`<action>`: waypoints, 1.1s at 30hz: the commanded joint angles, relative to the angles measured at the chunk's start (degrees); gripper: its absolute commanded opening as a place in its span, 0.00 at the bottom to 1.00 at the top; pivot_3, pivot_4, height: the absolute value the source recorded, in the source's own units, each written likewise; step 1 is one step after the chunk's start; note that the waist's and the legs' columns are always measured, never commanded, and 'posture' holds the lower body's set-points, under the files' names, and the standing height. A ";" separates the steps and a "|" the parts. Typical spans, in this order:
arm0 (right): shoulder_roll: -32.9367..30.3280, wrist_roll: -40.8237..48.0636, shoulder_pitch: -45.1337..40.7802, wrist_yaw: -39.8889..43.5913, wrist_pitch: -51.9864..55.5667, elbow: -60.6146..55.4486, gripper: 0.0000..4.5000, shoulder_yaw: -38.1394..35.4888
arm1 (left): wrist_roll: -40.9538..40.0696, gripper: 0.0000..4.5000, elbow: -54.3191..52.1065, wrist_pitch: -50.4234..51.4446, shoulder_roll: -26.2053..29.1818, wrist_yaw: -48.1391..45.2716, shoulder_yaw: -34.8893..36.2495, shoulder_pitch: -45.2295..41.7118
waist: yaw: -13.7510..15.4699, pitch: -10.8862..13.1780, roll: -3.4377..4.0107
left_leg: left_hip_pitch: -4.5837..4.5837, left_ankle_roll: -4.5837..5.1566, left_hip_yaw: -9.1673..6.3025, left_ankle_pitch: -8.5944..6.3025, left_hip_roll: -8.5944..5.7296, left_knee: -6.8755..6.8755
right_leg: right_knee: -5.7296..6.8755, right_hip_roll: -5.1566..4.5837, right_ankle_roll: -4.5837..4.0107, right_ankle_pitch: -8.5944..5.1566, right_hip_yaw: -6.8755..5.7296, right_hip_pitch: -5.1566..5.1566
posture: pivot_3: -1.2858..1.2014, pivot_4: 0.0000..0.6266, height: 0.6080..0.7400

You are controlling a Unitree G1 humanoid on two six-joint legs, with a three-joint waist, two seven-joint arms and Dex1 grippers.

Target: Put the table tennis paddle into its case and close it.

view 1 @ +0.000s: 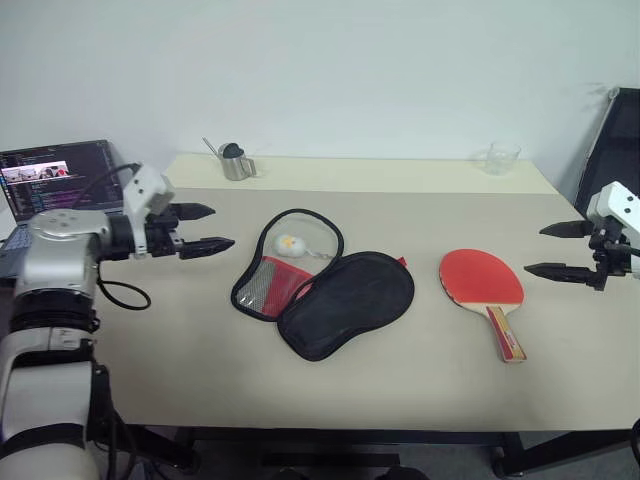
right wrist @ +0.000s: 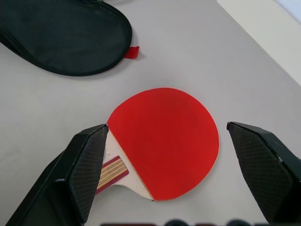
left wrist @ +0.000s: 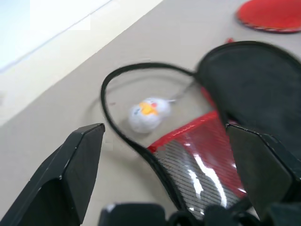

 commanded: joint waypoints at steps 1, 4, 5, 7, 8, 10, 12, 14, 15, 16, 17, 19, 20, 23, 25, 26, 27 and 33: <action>-1.24 1.43 2.09 -2.07 1.39 -4.74 0.99 -3.90 | 2.66 1.00 5.82 -0.97 -2.77 4.48 -0.94 -2.93 | 0.00 0.00 -0.01 | -0.01 0.00 0.00 0.00 0.00 -0.01 | -0.01 0.00 0.01 0.00 0.00 0.00 | 0.52 0.24 1.00; -1.16 2.28 5.86 -3.58 3.14 -8.98 0.99 -5.90 | 4.45 1.00 11.15 0.55 -5.83 9.23 -1.29 -4.97 | 0.07 0.00 -0.01 | -0.04 0.00 0.01 0.00 0.00 0.00 | -0.01 0.00 0.02 0.00 0.00 -0.01 | 0.52 0.24 1.00; -1.29 2.63 7.20 -3.99 3.83 -10.40 0.99 -6.80 | 4.84 1.00 13.43 1.38 -6.90 11.60 -0.99 -5.89 | 0.08 0.01 -0.03 | -0.04 0.00 0.01 0.00 -0.01 0.01 | -0.01 0.00 0.03 0.00 0.00 0.00 | 0.52 0.24 1.00; -1.43 3.17 9.27 -5.04 4.97 -12.43 0.99 -8.35 | 5.73 1.00 16.97 2.51 -9.17 15.85 -0.83 -6.84 | 0.03 0.01 -0.03 | -0.06 0.00 -0.02 0.00 -0.02 0.03 | 0.00 0.00 0.04 0.01 0.00 -0.01 | 0.52 0.24 1.00; -1.49 3.43 10.17 -5.64 5.61 -13.46 0.99 -8.98 | 6.49 1.00 18.28 3.20 -10.35 17.63 -1.25 -6.97 | 0.01 0.01 -0.03 | -0.05 0.00 -0.03 0.00 -0.03 0.03 | 0.00 0.01 0.04 0.02 -0.01 -0.01 | 0.52 0.24 1.00; -1.81 4.01 12.15 -6.38 6.85 -15.69 0.99 -10.39 | 8.62 1.00 19.94 2.83 -12.50 21.00 -2.70 -6.52 | -0.02 0.00 -0.03 | -0.04 0.00 -0.08 0.00 -0.03 0.03 | -0.01 0.00 0.07 0.03 0.00 0.01 | 0.52 0.24 1.00; -2.29 4.43 14.05 -6.63 7.85 -17.25 0.99 -12.10 | 8.73 1.00 21.14 4.16 -14.02 22.32 -2.32 -6.63 | 0.01 0.01 -0.03 | -0.03 0.00 -0.06 0.00 -0.03 0.03 | -0.02 0.00 0.11 0.05 0.02 0.02 | 0.52 0.24 1.00; -2.74 4.69 15.78 -6.83 8.75 -18.48 0.99 -13.70 | 8.68 1.00 22.09 5.56 -15.03 23.09 -1.96 -6.88 | -0.01 0.02 -0.06 | -0.04 0.00 -0.05 0.00 -0.05 0.04 | -0.03 0.00 0.12 0.06 0.02 0.01 | 0.52 0.24 1.00; -3.00 4.80 16.49 -6.85 8.98 -18.77 0.99 -14.38 | 8.79 1.00 22.37 6.06 -15.55 23.04 -2.05 -6.92 | -0.06 0.03 -0.07 | -0.04 0.00 -0.06 0.00 -0.04 0.04 | -0.04 0.00 0.12 0.06 0.01 0.01 | 0.52 0.24 1.00; -3.19 4.91 17.11 -6.95 9.33 -19.22 0.99 -14.98 | 8.83 1.00 22.61 6.55 -16.07 22.96 -2.09 -6.88 | -0.06 0.03 -0.07 | -0.04 0.00 -0.05 0.00 -0.05 0.04 | -0.04 0.00 0.13 0.06 0.01 0.01 | 0.52 0.24 1.00; -3.37 5.02 17.60 -7.01 9.52 -19.47 0.99 -15.47 | 8.79 1.00 22.78 7.10 -16.60 23.05 -2.05 -6.88 | -0.05 0.03 -0.07 | -0.04 0.00 -0.06 0.00 -0.05 0.03 | -0.04 0.00 0.12 0.06 0.01 0.01 | 0.52 0.24 1.00; -3.65 5.34 18.42 -7.39 9.98 -20.14 0.99 -16.17 | 8.82 1.00 22.97 8.13 -17.43 23.20 -2.06 -6.89 | -0.05 0.03 -0.07 | -0.03 -0.01 -0.07 0.00 -0.05 0.03 | -0.03 0.00 0.12 0.06 0.01 0.02 | 0.52 0.24 1.00; -3.74 5.47 18.69 -7.51 10.12 -20.35 0.99 -16.42 | 8.89 1.00 22.97 8.52 -17.69 23.20 -2.12 -6.91 | -0.04 0.02 -0.07 | -0.03 -0.01 -0.07 0.00 -0.05 0.03 | -0.03 0.00 0.12 0.06 0.01 0.02 | 0.52 0.24 1.00; -3.77 5.84 19.94 -8.04 11.06 -21.87 0.99 -17.43 | 9.06 1.00 22.79 10.06 -18.44 22.89 -2.41 -6.92 | 0.02 0.01 -0.08 | -0.02 -0.01 -0.13 0.00 -0.05 0.06 | -0.03 0.00 0.13 0.07 -0.01 0.07 | 0.52 0.24 1.00; -3.69 5.91 20.84 -8.48 11.68 -22.74 0.99 -18.03 | 8.99 1.00 22.15 10.46 -18.82 21.90 -2.63 -6.64 | 0.02 0.01 -0.08 | -0.01 -0.01 -0.12 0.00 -0.06 0.06 | -0.03 -0.02 0.14 0.08 0.00 0.08 | 0.52 0.24 1.00; -3.63 5.94 21.19 -8.66 11.97 -23.15 1.00 -18.24 | 8.92 0.96 21.78 10.58 -18.96 21.35 -2.71 -6.53 | 0.03 0.01 -0.08 | -0.01 -0.01 -0.12 0.00 -0.06 0.06 | -0.03 -0.03 0.15 0.08 0.00 0.08 | 0.52 0.24 1.00; -3.57 6.03 21.43 -8.83 12.22 -23.52 1.00 -18.37 | 8.83 0.92 21.31 10.53 -19.02 20.58 -2.79 -6.41 | 0.03 0.01 -0.08 | -0.01 -0.01 -0.13 0.00 -0.06 0.06 | -0.04 -0.03 0.15 0.08 0.00 0.09 | 0.52 0.24 1.00; -3.45 6.19 21.46 -9.47 12.49 -23.77 1.00 -18.04 | 8.62 0.48 20.06 11.51 -18.91 20.42 -2.32 -6.57 | 0.02 0.01 -0.08 | -0.01 -0.01 -0.14 0.00 -0.06 0.06 | -0.04 -0.03 0.15 0.08 -0.01 0.09 | 0.52 0.24 1.00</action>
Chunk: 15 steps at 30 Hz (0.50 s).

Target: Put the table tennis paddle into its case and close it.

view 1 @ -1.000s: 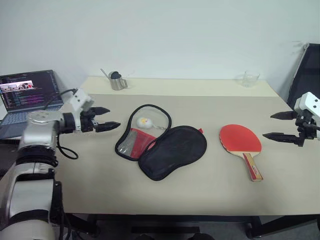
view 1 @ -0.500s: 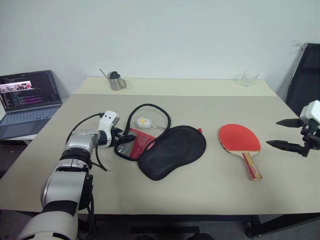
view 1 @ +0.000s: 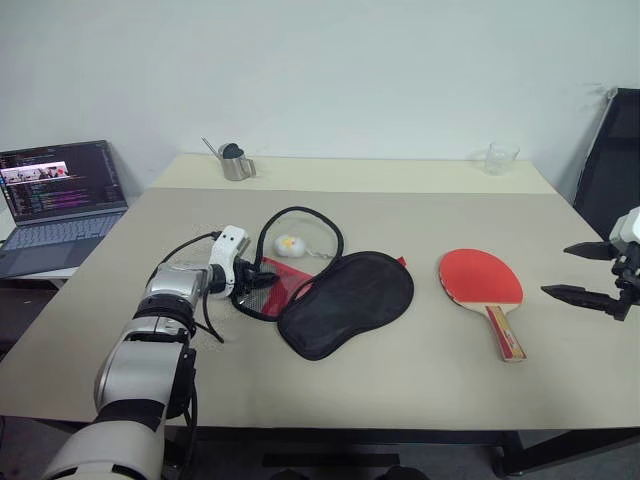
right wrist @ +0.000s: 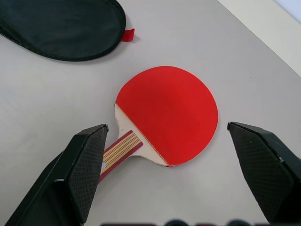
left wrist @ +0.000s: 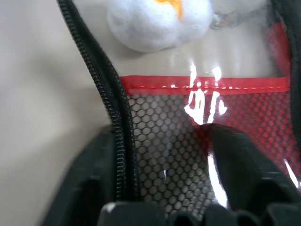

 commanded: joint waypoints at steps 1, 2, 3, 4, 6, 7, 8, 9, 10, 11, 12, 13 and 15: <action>-1.02 1.09 -0.69 -0.70 0.06 -1.30 1.00 -2.09 | -0.25 0.39 -2.17 0.83 0.00 -0.40 0.41 -0.64 | 0.00 0.00 0.00 | 0.00 0.00 0.00 0.00 0.00 0.00 | 0.00 0.00 0.00 0.00 0.00 0.00 | 0.52 0.24 1.00; -1.00 1.11 -0.76 -0.75 0.05 -1.30 1.00 -2.02 | -0.37 0.31 -2.38 1.04 0.03 -0.26 0.55 -0.65 | 0.00 0.00 0.00 | 0.00 0.00 0.00 0.00 -0.01 -0.01 | 0.00 0.00 0.00 0.00 0.00 0.00 | 0.52 0.24 1.00; -0.97 1.13 -0.83 -0.77 0.03 -1.29 1.00 -1.92 | -0.50 0.24 -2.64 1.20 0.06 0.29 0.78 -0.62 | 0.00 0.00 0.00 | 0.00 0.00 0.00 0.00 -0.01 -0.01 | 0.00 0.00 0.00 0.00 0.00 0.00 | 0.52 0.24 1.00; -0.95 1.17 -0.83 -0.78 0.02 -1.33 1.00 -1.89 | -0.66 0.17 -2.93 1.42 0.10 0.91 1.04 -0.56 | 0.00 0.00 0.00 | 0.00 0.00 0.00 0.00 0.00 -0.01 | -0.01 0.00 0.00 0.00 0.00 0.00 | 0.52 0.24 1.00; -0.91 1.21 -0.96 -0.84 -0.06 -1.27 1.00 -1.69 | -1.17 0.01 -3.71 2.14 0.07 2.76 1.83 -0.40 | -0.01 0.00 0.00 | 0.00 0.00 0.00 0.00 0.00 -0.01 | -0.01 0.00 0.00 0.00 0.00 0.00 | 0.52 0.24 1.00; -0.86 1.26 -1.13 -0.87 -0.10 -1.25 1.00 -1.48 | -1.62 0.01 -4.48 2.48 -0.07 5.04 2.67 -0.12 | -0.03 0.00 0.00 | -0.01 0.00 0.00 0.00 0.01 -0.01 | -0.01 0.00 0.00 0.00 0.00 0.00 | 0.52 0.24 1.00; -0.83 1.32 -1.21 -0.90 -0.11 -1.26 1.00 -1.35 | -1.93 0.01 -5.19 2.79 -0.18 6.67 3.26 0.15 | -0.05 0.00 -0.01 | 0.00 0.00 -0.01 0.00 0.02 -0.01 | -0.01 0.00 0.00 0.00 0.01 -0.01 | 0.52 0.24 1.00; -0.77 1.42 -1.32 -0.92 -0.07 -1.32 1.00 -1.21 | -2.31 0.01 -5.86 3.46 -0.35 7.91 3.83 0.42 | -0.05 0.00 -0.01 | 0.00 0.00 -0.01 0.00 0.02 -0.01 | -0.01 0.00 0.00 0.00 0.01 0.00 | 0.52 0.24 1.00; -0.63 1.54 -1.49 -0.95 -0.01 -1.39 1.00 -0.91 | -2.62 0.01 -7.13 4.41 -0.61 8.34 4.08 1.06 | -0.05 0.00 -0.01 | 0.00 0.00 -0.02 0.00 0.02 -0.01 | 0.00 0.00 0.00 0.00 0.01 -0.01 | 0.52 0.24 1.00; -0.37 1.54 -1.75 -1.10 0.00 -1.32 1.00 -0.37 | -2.70 0.01 -9.28 5.25 -0.94 8.50 3.93 2.22 | -0.06 0.00 0.00 | 0.00 0.00 -0.03 0.00 0.02 0.00 | 0.00 0.00 0.00 0.00 0.01 0.00 | 0.52 0.24 1.00; -0.08 1.55 -1.94 -1.31 -0.06 -1.28 1.00 0.16 | -2.96 0.01 -11.59 6.31 -1.28 8.81 3.93 3.43 | -0.09 0.00 0.00 | 0.00 0.00 -0.03 0.00 0.02 -0.01 | 0.00 0.00 0.00 0.00 0.02 0.00 | 0.52 0.24 1.00; 0.25 1.74 -2.07 -1.45 -0.04 -1.40 1.00 0.64 | -3.50 0.01 -13.65 7.45 -1.64 9.47 4.35 4.45 | -0.13 0.00 0.00 | 0.01 0.00 -0.01 0.00 0.03 -0.01 | 0.00 0.00 0.00 0.00 0.03 0.00 | 0.52 0.24 1.00; 1.15 2.42 -2.38 -1.53 0.23 -1.95 1.00 1.72 | -4.43 0.01 -16.78 9.37 -2.56 12.57 5.67 5.94 | -0.12 0.00 -0.01 | 0.01 0.00 -0.02 0.00 0.05 -0.02 | 0.00 0.00 0.00 0.00 0.04 0.00 | 0.52 0.24 1.00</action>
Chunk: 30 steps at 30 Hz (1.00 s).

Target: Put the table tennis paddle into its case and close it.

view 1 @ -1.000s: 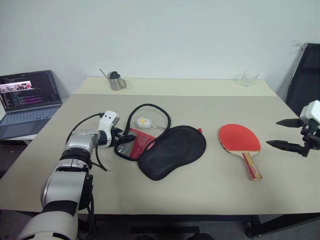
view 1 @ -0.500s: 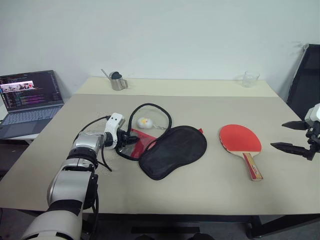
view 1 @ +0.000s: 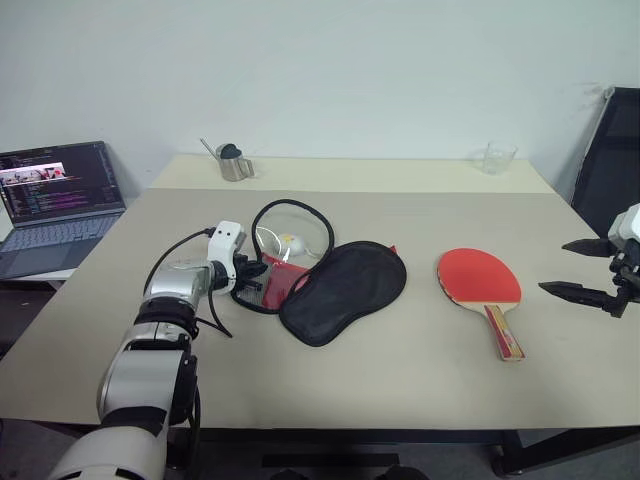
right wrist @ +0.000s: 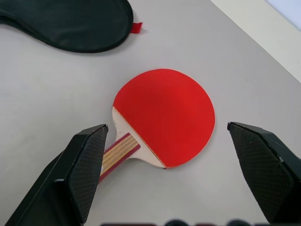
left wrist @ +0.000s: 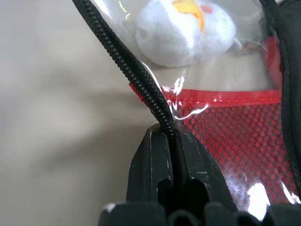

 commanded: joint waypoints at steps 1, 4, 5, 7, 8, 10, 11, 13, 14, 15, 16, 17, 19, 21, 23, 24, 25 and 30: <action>1.32 2.10 -1.60 -0.26 0.31 -2.40 1.00 1.34 | -2.09 0.01 -6.55 3.02 -1.38 4.90 2.43 1.76 | 0.01 0.00 0.00 | 0.00 0.00 -0.01 0.00 0.00 0.01 | 0.01 0.00 0.00 0.00 0.01 0.00 | 0.52 0.24 1.00; 2.79 2.81 -2.78 -0.49 0.55 -3.32 1.00 3.22 | -2.43 0.01 -9.33 3.91 -3.27 9.36 3.31 3.37 | 0.09 0.00 0.00 | 0.00 0.00 -0.08 0.01 -0.02 0.02 | 0.03 0.00 0.00 0.00 0.02 0.02 | 0.52 0.24 1.00; 3.13 2.97 -3.14 -0.64 0.74 -3.53 1.00 3.61 | -2.54 0.01 -10.20 4.21 -3.80 10.34 3.49 3.82 | 0.10 0.00 0.00 | 0.00 0.00 -0.10 0.01 -0.02 0.03 | 0.03 -0.01 0.00 0.01 0.02 0.04 | 0.52 0.24 1.00; 3.96 3.29 -3.99 -0.95 1.24 -4.15 1.00 4.74 | -3.21 0.01 -12.25 4.73 -5.63 12.67 4.16 4.89 | 0.12 0.00 0.00 | 0.00 0.01 -0.12 0.02 -0.02 0.03 | 0.02 -0.03 0.02 0.01 0.01 0.06 | 0.52 0.24 1.00; 4.39 3.57 -4.17 -0.99 1.48 -4.62 1.00 5.41 | -3.81 0.01 -13.21 5.21 -6.88 13.49 4.43 5.59 | 0.13 0.00 0.00 | 0.01 0.01 -0.11 0.02 -0.02 0.03 | 0.02 -0.04 0.02 0.02 0.01 0.07 | 0.52 0.24 1.00; 4.98 3.81 -4.12 -1.23 1.77 -5.51 1.00 6.49 | -3.88 0.01 -15.57 5.89 -8.91 14.44 3.66 7.33 | 0.19 0.00 0.00 | 0.00 0.02 -0.11 0.02 -0.02 0.03 | 0.01 -0.06 0.04 0.02 0.01 0.07 | 0.52 0.24 1.00; 5.12 3.88 -4.07 -1.38 1.87 -5.81 1.00 6.78 | -4.06 0.01 -16.79 6.59 -9.76 14.93 3.62 7.97 | 0.32 -0.01 0.00 | 0.00 0.02 -0.12 0.02 -0.03 0.03 | 0.00 -0.07 0.04 0.02 0.02 0.09 | 0.52 0.24 1.00; 5.44 4.32 -4.02 -1.59 2.22 -6.41 1.00 7.07 | -4.30 0.01 -18.77 7.29 -11.29 16.58 4.01 8.92 | 0.75 -0.01 0.00 | 0.00 0.02 -0.14 0.02 -0.04 0.03 | -0.01 -0.08 0.04 0.02 0.02 0.11 | 0.52 0.24 1.00; 5.53 4.46 -3.98 -1.65 2.40 -6.68 1.00 7.18 | -4.46 0.01 -19.32 7.56 -11.70 17.30 4.38 9.15 | 1.04 -0.01 0.00 | 0.00 0.02 -0.13 0.02 -0.05 0.03 | -0.02 -0.08 0.04 0.02 0.02 0.11 | 0.52 0.24 1.00; 5.65 4.52 -3.92 -1.72 2.56 -6.99 1.00 7.30 | -4.56 0.01 -19.68 7.66 -11.96 17.95 4.71 9.33 | 1.31 -0.01 0.00 | 0.00 0.02 -0.13 0.02 -0.06 0.03 | -0.02 -0.09 0.04 0.02 0.02 0.10 | 0.52 0.24 1.00; 5.79 4.55 -3.90 -1.80 2.68 -7.18 1.00 7.39 | -4.58 0.01 -19.89 7.58 -12.22 18.63 4.96 9.41 | 1.50 -0.01 0.00 | 0.00 0.02 -0.13 0.02 -0.06 0.04 | -0.02 -0.09 0.04 0.02 0.01 0.10 | 0.52 0.24 1.00; 5.94 4.58 -3.97 -1.89 2.76 -7.27 1.00 7.52 | -4.61 0.01 -20.02 6.92 -12.60 19.87 5.50 9.39 | 1.64 -0.01 0.00 | 0.00 0.02 -0.13 0.02 -0.06 0.03 | -0.02 -0.09 0.04 0.02 0.01 0.10 | 0.52 0.24 1.00; 6.12 4.62 -4.08 -2.03 2.89 -7.38 1.00 7.69 | -4.75 0.01 -20.18 6.13 -13.01 21.38 6.09 9.38 | 1.66 -0.01 0.00 | 0.00 0.02 -0.14 0.02 -0.06 0.03 | -0.04 -0.08 0.04 0.02 0.01 0.11 | 0.52 0.24 1.00; 6.38 4.68 -4.17 -2.08 2.91 -7.49 1.00 7.95 | -4.68 0.01 -19.71 4.47 -13.34 23.70 6.80 8.95 | 1.66 -0.01 0.00 | 0.00 0.02 -0.14 0.02 -0.06 0.03 | -0.04 -0.09 0.04 0.03 0.01 0.11 | 0.52 0.24 1.00; 6.61 4.69 -4.21 -2.23 2.95 -7.61 1.00 8.15 | -4.62 0.01 -19.38 3.07 -13.70 25.59 7.44 8.58 | 1.65 -0.01 -0.01 | 0.00 0.04 -0.15 0.03 -0.05 0.04 | -0.02 -0.08 0.05 0.03 0.00 0.11 | 0.52 0.24 1.00; 6.80 4.72 -4.13 -2.41 3.00 -7.75 1.00 8.22 | -5.03 0.01 -19.89 2.36 -14.35 26.79 8.04 8.38 | 1.64 -0.01 -0.01 | 0.00 0.05 -0.16 0.04 -0.06 0.04 | -0.02 -0.08 0.05 0.04 0.00 0.11 | 0.52 0.24 1.00; 6.91 4.76 -4.06 -2.56 3.04 -7.84 1.00 8.27 | -5.37 0.01 -20.27 1.88 -14.81 27.60 8.43 8.25 | 1.63 -0.01 -0.01 | 0.00 0.05 -0.16 0.05 -0.05 0.04 | -0.01 -0.08 0.05 0.04 0.00 0.11 | 0.52 0.24 1.00; 7.50 5.09 -4.01 -3.11 3.59 -8.53 1.00 8.52 | -5.61 0.01 -21.51 0.72 -17.46 33.00 9.25 7.40 | 1.61 -0.01 -0.01 | 0.00 0.06 -0.15 0.05 -0.07 0.03 | -0.03 -0.07 0.06 0.04 0.01 0.11 | 0.52 0.24 1.00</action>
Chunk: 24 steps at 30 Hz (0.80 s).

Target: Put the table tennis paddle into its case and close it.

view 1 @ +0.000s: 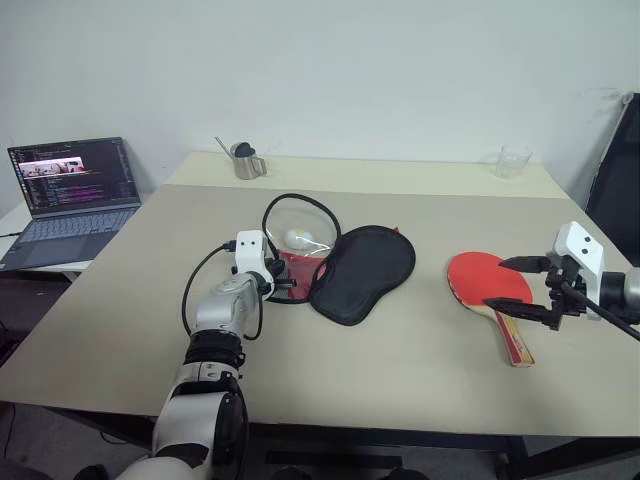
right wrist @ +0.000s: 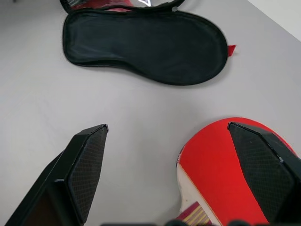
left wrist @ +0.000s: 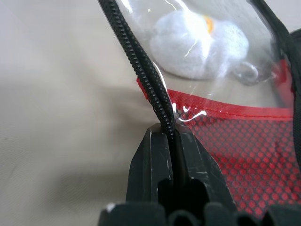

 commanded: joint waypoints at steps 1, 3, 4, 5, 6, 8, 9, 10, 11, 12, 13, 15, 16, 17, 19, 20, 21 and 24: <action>-0.23 0.96 -0.71 -0.50 0.08 -2.00 1.00 -0.84 | -0.78 0.01 -2.84 -1.59 -1.73 3.89 0.65 -1.91 | 0.00 0.00 0.00 | 0.00 0.00 0.00 0.00 -0.01 0.00 | 0.00 0.00 0.00 0.00 0.00 0.00 | 0.52 0.24 1.00; -0.20 1.04 -0.62 -0.62 0.18 -2.12 1.00 -0.81 | -0.86 0.01 -3.52 -1.81 -3.29 5.86 0.69 -2.17 | 0.01 0.00 0.00 | -0.01 0.00 -0.01 0.00 -0.01 0.00 | -0.01 0.00 0.00 0.00 -0.01 0.00 | 0.52 0.24 1.00; -0.23 1.10 -0.58 -0.67 0.22 -2.15 1.00 -0.82 | -0.79 0.01 -3.95 -2.15 -4.09 6.75 0.58 -2.23 | 0.02 0.00 0.00 | -0.01 0.00 -0.01 0.00 -0.01 0.00 | -0.01 0.00 0.00 0.00 0.00 0.00 | 0.52 0.24 1.00; -0.31 1.19 -0.50 -0.70 0.25 -2.18 1.00 -0.90 | -0.68 0.01 -4.47 -2.74 -5.13 8.01 0.53 -2.24 | 0.02 0.00 0.00 | -0.01 0.00 -0.01 0.00 -0.03 0.00 | -0.01 0.00 0.01 0.00 -0.01 0.00 | 0.52 0.24 1.00; -0.39 1.27 -0.42 -0.75 0.28 -2.20 1.00 -0.97 | -0.56 0.01 -4.86 -3.14 -6.04 9.23 0.52 -2.22 | 0.02 0.00 0.00 | -0.01 0.00 0.00 0.00 -0.03 0.00 | -0.01 0.00 0.01 0.00 -0.01 0.00 | 0.52 0.24 1.00; -0.54 1.39 -0.26 -0.87 0.40 -2.36 1.00 -1.09 | -0.52 0.01 -5.63 -2.94 -7.75 11.53 0.55 -2.06 | 0.02 0.01 -0.01 | -0.02 0.00 0.00 0.00 -0.02 0.00 | -0.03 0.00 0.02 0.01 0.00 0.00 | 0.52 0.24 1.00; -0.62 1.48 -0.15 -0.92 0.49 -2.50 1.00 -1.21 | -0.52 0.01 -6.31 -2.66 -8.59 12.31 0.36 -1.88 | 0.02 0.01 -0.02 | -0.02 0.00 0.00 0.00 -0.03 0.00 | -0.04 0.00 0.02 0.01 0.00 0.00 | 0.52 0.24 1.00; -0.68 1.56 -0.08 -0.96 0.56 -2.60 1.00 -1.28 | -0.46 0.01 -6.94 -2.49 -9.29 12.91 0.08 -1.68 | 0.02 0.01 -0.02 | -0.02 0.00 0.00 0.00 -0.04 -0.01 | -0.04 0.00 0.02 0.01 0.00 0.00 | 0.52 0.24 1.00; -0.72 1.64 0.06 -1.01 0.62 -2.73 1.00 -1.39 | -0.36 0.01 -7.36 -2.37 -9.98 13.55 -0.16 -1.55 | 0.01 0.01 -0.02 | -0.02 0.00 0.00 0.00 -0.05 -0.01 | -0.05 0.01 0.02 0.01 0.00 0.00 | 0.52 0.24 1.00; -0.75 1.71 0.19 -1.08 0.66 -2.83 1.00 -1.46 | -0.29 0.01 -7.56 -2.18 -10.52 14.12 -0.32 -1.50 | 0.01 0.01 -0.02 | -0.03 0.00 -0.01 0.00 -0.06 -0.02 | -0.06 0.03 0.02 0.01 0.00 0.00 | 0.52 0.24 1.00; -0.74 1.75 0.30 -1.18 0.71 -2.93 1.00 -1.51 | -0.20 0.01 -7.64 -2.08 -11.00 14.56 -0.54 -1.44 | 0.00 0.01 -0.03 | -0.03 0.00 -0.01 0.00 -0.06 -0.02 | -0.06 0.03 0.01 0.01 0.00 0.00 | 0.52 0.24 1.00; -0.69 1.82 0.49 -1.37 0.87 -3.20 1.00 -1.62 | 0.13 0.01 -7.95 -1.95 -11.63 15.64 -0.80 -1.24 | -0.06 0.02 -0.03 | -0.03 0.00 0.00 0.00 -0.07 -0.02 | -0.06 0.05 0.01 0.01 0.00 -0.01 | 0.52 0.24 1.00; -0.67 1.85 0.57 -1.43 0.94 -3.30 1.00 -1.67 | 0.20 0.01 -8.05 -1.77 -11.77 16.21 -0.79 -1.19 | -0.09 0.02 -0.03 | -0.03 0.00 0.01 0.00 -0.08 -0.02 | -0.06 0.05 0.01 0.01 -0.01 -0.01 | 0.52 0.24 1.00; -0.68 1.87 0.74 -1.46 0.97 -3.40 1.00 -1.78 | 0.56 0.01 -8.24 -1.94 -11.83 17.20 -0.78 -1.09 | -0.09 0.02 -0.03 | -0.02 0.00 0.00 0.00 -0.09 -0.02 | -0.06 0.06 0.01 0.01 -0.01 -0.01 | 0.52 0.24 1.00; -0.74 1.89 1.05 -1.49 0.95 -3.48 1.00 -1.98 | 0.98 0.01 -8.46 -2.12 -11.92 18.65 -0.74 -1.01 | -0.09 0.02 -0.04 | -0.02 0.00 0.00 0.00 -0.09 -0.02 | -0.06 0.07 0.01 0.01 -0.01 -0.01 | 0.52 0.24 1.00; -0.76 1.89 1.10 -1.53 0.95 -3.46 1.00 -2.01 | 1.31 0.01 -8.63 -2.31 -11.94 19.36 -0.88 -0.92 | -0.10 0.02 -0.04 | -0.03 0.00 0.00 0.00 -0.09 -0.02 | -0.06 0.08 0.01 0.01 0.00 -0.01 | 0.52 0.24 1.00; -0.76 1.87 1.11 -1.56 0.93 -3.42 1.00 -2.00 | 1.41 0.01 -8.87 -2.39 -12.02 19.72 -1.05 -0.80 | -0.10 0.02 -0.04 | -0.03 0.00 0.01 0.00 -0.09 -0.02 | -0.06 0.08 0.01 0.01 0.00 -0.01 | 0.52 0.24 1.00; -0.72 1.86 1.08 -1.61 0.90 -3.38 1.00 -1.87 | 1.90 0.01 -10.12 -2.38 -12.62 20.93 -1.59 -0.26 | -0.09 0.03 -0.04 | -0.03 0.00 0.01 0.00 -0.09 -0.02 | -0.07 0.07 0.02 0.00 -0.02 -0.01 | 0.52 0.24 1.00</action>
